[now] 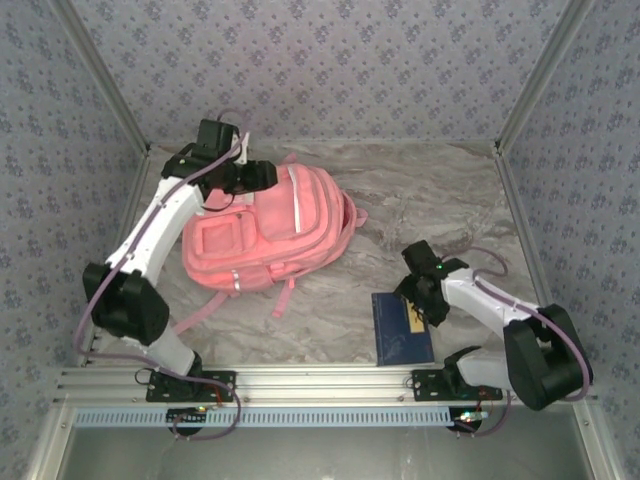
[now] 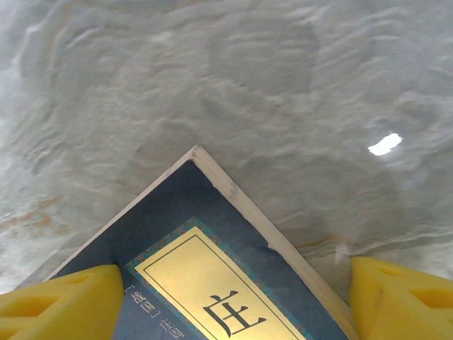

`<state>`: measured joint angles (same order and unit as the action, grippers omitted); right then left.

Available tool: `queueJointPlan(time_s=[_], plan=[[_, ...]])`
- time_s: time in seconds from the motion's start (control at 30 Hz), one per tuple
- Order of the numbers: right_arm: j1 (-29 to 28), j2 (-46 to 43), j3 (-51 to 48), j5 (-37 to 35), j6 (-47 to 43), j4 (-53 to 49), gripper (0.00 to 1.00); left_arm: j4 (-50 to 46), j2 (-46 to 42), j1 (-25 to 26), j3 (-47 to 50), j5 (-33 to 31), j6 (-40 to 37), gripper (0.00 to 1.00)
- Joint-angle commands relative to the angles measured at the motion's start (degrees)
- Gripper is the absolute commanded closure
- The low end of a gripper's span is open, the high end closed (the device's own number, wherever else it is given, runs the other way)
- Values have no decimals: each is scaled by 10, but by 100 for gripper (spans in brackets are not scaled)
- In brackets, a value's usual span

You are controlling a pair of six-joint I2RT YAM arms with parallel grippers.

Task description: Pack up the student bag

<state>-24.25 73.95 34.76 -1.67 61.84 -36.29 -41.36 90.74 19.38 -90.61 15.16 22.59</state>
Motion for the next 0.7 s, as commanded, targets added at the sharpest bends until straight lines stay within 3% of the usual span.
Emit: queueJointPlan(time_s=[0.0, 0.1, 0.2, 0.3, 0.43, 0.67], plan=[[-26, 35, 25, 125, -23, 134, 18, -22, -36, 66, 41, -23, -6, 42], [-18, 27, 35, 129, -50, 136, 18, 7, -53, 134, 102, -32, 17, 41], [-19, 46, 58, 142, -57, 148, 18, 78, -52, 195, 169, -3, 67, 41], [-17, 65, 62, 198, -49, 172, 18, 95, -23, 255, 190, 3, 83, 43], [-10, 86, 63, 264, -36, 218, 21, 141, 4, 295, 224, 27, 110, 45], [10, 43, 85, 167, -141, 89, 14, 183, 33, 347, 274, 57, 108, 55]])
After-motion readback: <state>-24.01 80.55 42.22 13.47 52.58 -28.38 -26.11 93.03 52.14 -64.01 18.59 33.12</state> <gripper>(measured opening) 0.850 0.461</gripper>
